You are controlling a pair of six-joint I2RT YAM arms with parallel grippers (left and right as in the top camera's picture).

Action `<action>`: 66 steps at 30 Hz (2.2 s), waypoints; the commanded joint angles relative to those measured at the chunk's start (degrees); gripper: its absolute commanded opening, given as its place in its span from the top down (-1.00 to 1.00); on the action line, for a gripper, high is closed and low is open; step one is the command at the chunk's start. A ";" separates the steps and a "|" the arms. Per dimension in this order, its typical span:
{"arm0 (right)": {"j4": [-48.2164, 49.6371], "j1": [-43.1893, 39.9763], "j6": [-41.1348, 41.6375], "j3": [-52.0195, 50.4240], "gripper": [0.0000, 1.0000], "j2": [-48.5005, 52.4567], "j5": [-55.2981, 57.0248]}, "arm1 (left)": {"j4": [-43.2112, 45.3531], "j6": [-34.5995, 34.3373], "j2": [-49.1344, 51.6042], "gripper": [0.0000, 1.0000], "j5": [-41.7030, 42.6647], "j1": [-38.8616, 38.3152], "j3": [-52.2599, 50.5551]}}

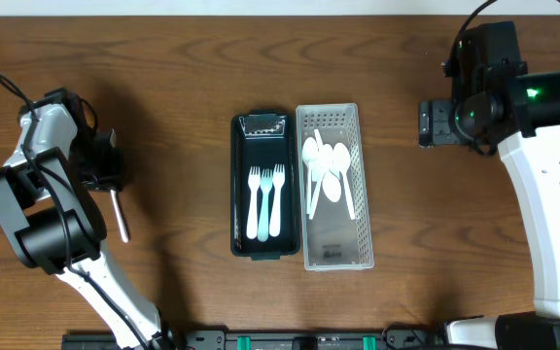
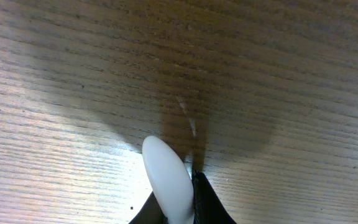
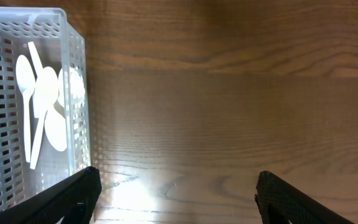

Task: Pack container
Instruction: 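Carry the spoon into the dark tray and open the left gripper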

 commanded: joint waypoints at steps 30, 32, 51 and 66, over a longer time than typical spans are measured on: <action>1.97 -0.42 -0.55 -0.28 -0.68 0.50 0.98 | -0.61 -23.37 -26.27 0.88 0.48 -43.63 0.79; 1.97 -0.42 -0.55 -0.28 -0.68 0.50 0.98 | 1.53 -24.52 -24.92 0.88 0.50 -46.21 0.79; 1.99 -0.42 -1.05 -0.28 -0.74 0.50 0.98 | 6.23 -23.89 -11.15 0.20 -0.87 -49.53 0.81; 14.05 -0.35 -4.68 -0.28 -0.89 0.66 0.11 | 7.28 -19.98 -29.88 -0.96 -10.97 -39.91 3.39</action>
